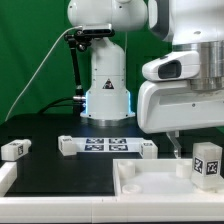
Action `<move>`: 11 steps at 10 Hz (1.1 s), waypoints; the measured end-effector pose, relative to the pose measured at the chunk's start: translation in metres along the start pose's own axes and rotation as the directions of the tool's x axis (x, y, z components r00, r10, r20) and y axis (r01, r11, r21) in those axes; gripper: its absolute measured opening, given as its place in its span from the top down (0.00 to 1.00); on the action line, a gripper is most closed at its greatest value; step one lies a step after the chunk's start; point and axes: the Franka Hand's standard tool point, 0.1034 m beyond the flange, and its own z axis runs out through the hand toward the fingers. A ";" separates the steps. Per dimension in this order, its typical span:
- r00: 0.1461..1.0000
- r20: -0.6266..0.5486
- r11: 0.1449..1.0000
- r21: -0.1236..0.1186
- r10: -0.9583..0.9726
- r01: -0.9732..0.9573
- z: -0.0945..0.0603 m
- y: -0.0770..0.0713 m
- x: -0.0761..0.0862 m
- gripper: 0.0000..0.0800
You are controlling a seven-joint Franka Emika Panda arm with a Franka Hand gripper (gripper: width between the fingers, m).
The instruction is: Assemble one leg
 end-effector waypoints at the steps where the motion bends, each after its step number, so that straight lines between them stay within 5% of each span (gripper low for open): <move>1: 1.000 0.000 1.000 0.000 -0.008 0.008 0.000 0.000 0.000 0.19; 3: 1.000 0.000 1.000 0.001 -0.007 0.007 0.000 0.000 0.000 0.49; 4: 1.000 0.000 1.000 0.002 0.013 -0.013 0.000 0.000 0.000 0.49; 5: 0.999 0.000 0.999 0.001 0.040 -0.040 0.000 0.001 0.000 0.63; 8: 0.970 -0.019 0.971 0.002 0.241 -0.241 0.000 0.001 0.001 0.63; 11: 0.794 -0.045 0.795 0.014 0.607 -0.607 0.001 0.001 0.000 0.63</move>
Offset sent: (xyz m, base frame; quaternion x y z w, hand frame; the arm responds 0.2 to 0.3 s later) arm 0.0000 0.0000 0.0000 0.0000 0.0000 0.0000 1.0000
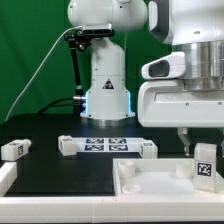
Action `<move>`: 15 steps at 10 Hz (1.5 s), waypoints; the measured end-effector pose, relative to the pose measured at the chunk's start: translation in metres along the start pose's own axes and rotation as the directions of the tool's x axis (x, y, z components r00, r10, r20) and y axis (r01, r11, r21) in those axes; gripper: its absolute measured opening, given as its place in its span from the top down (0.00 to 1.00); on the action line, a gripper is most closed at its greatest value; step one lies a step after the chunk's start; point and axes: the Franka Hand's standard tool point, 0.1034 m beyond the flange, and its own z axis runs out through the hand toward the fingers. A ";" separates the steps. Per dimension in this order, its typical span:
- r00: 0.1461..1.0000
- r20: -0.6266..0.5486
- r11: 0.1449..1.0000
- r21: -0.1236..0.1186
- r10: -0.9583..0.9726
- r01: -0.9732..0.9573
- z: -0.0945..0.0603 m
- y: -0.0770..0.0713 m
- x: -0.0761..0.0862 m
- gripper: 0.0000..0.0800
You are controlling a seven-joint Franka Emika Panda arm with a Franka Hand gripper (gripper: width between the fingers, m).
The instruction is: Assemble one leg
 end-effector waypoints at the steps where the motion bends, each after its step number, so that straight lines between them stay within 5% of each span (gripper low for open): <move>1: 0.989 -0.007 0.989 0.006 0.148 -0.148 0.000 0.000 -0.001 0.63; 5: 0.788 -0.010 0.787 0.038 0.616 -0.615 0.002 -0.002 -0.007 0.63; 9: 0.636 0.036 0.635 0.044 0.771 -0.771 0.002 -0.003 -0.008 0.63; 11: 0.739 0.028 0.737 0.051 0.673 -0.674 0.001 -0.002 -0.005 0.37; 12: 0.769 0.026 0.768 0.053 0.638 -0.639 0.000 -0.001 -0.003 0.37; 13: 0.842 0.019 0.840 0.049 0.539 -0.540 0.000 -0.001 -0.002 0.22; 15: 0.968 0.018 0.968 0.021 0.252 -0.252 0.001 -0.004 -0.001 0.19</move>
Offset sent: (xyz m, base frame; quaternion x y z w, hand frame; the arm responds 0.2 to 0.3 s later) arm -0.0065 0.0056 -0.0160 0.0061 0.0371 0.3617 0.9316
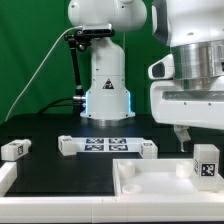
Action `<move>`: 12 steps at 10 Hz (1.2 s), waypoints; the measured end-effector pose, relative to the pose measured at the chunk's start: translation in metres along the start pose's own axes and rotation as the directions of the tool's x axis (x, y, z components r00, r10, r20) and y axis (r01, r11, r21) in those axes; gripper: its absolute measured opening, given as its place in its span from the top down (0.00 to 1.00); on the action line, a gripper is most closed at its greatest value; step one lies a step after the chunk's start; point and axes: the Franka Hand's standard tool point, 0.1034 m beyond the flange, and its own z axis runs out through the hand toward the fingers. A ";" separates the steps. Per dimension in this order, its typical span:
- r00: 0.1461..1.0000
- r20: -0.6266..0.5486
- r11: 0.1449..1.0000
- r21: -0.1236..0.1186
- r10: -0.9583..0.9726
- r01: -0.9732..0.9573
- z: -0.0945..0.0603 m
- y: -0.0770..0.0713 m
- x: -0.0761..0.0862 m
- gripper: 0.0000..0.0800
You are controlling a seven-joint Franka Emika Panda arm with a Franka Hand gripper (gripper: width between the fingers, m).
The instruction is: Assemble one leg
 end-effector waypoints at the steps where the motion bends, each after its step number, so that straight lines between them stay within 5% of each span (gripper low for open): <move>1: 0.988 0.000 0.988 -0.020 -0.155 0.155 0.001 -0.002 0.002 0.19; 4: 0.857 -0.008 0.854 -0.086 -0.516 0.513 0.000 -0.004 0.006 0.19; 8: 0.692 -0.003 0.690 -0.085 -0.722 0.719 0.001 0.001 0.016 0.19; 10: 0.692 -0.003 0.690 -0.085 -0.722 0.719 0.001 0.001 0.016 0.52; 11: 0.700 -0.004 0.697 -0.083 -0.715 0.712 0.001 0.001 0.015 0.52; 12: 0.712 -0.005 0.709 -0.083 -0.703 0.700 0.001 0.001 0.015 0.64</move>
Offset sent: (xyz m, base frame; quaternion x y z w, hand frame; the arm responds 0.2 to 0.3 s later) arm 0.0097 -0.0091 0.0058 -0.0632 0.0041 -0.2140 0.9748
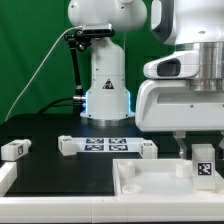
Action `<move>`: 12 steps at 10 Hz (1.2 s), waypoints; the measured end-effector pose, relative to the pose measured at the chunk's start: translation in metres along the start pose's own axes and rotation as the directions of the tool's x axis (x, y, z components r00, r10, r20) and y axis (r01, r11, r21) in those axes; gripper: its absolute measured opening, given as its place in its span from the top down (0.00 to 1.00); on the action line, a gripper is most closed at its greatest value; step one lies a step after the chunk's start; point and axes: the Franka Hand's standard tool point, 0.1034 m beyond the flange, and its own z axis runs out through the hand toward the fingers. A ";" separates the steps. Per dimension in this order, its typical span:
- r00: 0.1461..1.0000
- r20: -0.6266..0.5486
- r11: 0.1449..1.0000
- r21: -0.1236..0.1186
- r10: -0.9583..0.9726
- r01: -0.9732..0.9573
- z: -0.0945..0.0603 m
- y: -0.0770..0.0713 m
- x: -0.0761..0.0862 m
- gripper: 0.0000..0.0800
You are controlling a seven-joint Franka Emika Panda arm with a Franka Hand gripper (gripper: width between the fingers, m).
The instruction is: Assemble one leg
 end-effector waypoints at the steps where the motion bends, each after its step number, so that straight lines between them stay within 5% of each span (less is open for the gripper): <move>1: 1.000 0.000 1.000 0.000 -0.001 0.001 0.000 0.000 0.000 0.64; 4: 0.933 0.000 0.932 0.041 0.361 -0.360 0.002 0.000 -0.002 0.64; 6: 0.796 -0.002 0.796 0.035 0.605 -0.604 0.003 0.003 -0.003 0.64; 10: 0.291 -0.012 0.292 0.019 0.957 -0.956 0.003 0.005 -0.010 0.64; 12: 0.117 0.018 0.117 0.013 0.993 -0.993 0.004 0.006 -0.011 0.64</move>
Offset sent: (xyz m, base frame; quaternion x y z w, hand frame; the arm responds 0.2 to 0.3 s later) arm -0.0159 0.0015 -0.0093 0.0128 0.0000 0.3614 0.9323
